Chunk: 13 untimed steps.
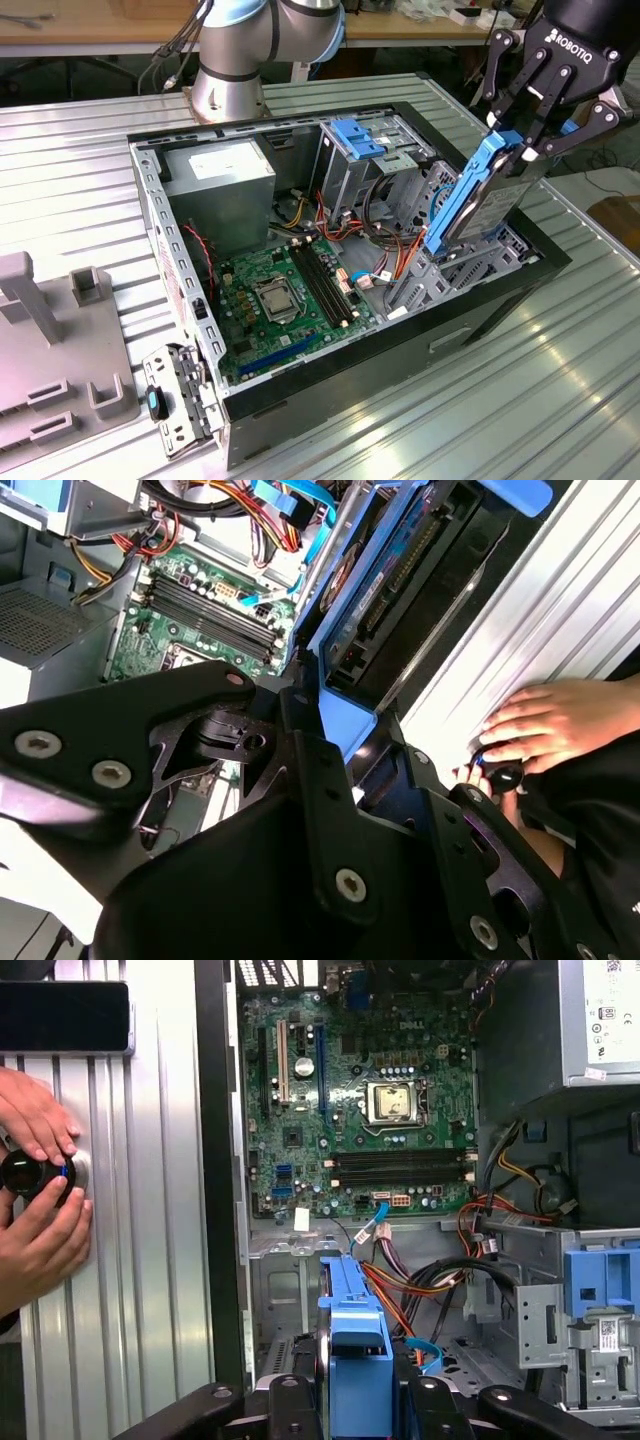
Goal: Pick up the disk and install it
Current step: 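Insert the disk into the insertion slot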
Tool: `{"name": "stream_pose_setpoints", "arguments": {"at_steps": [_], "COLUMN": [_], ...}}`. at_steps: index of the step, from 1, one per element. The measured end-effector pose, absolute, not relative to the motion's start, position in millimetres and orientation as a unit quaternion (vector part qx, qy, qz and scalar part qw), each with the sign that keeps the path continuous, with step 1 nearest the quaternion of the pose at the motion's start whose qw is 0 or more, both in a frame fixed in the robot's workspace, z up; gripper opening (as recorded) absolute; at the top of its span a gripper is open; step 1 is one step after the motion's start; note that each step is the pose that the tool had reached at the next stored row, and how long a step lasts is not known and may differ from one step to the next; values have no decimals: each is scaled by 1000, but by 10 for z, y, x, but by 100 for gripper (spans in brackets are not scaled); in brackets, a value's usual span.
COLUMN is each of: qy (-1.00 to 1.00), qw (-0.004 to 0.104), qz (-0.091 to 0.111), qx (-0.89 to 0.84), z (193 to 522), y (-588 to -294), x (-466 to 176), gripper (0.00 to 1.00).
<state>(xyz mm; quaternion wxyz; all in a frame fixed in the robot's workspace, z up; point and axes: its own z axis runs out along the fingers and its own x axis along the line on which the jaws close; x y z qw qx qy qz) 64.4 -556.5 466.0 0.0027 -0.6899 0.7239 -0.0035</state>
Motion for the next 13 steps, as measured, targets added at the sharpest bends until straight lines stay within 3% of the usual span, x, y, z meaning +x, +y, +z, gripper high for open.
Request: {"name": "stream_pose_setpoints", "arguments": {"at_steps": [13], "qy": [724], "qw": [3], "qz": [-4], "qx": [-690], "z": [4577], "y": [-5565], "x": [651], "gripper": [37]}}
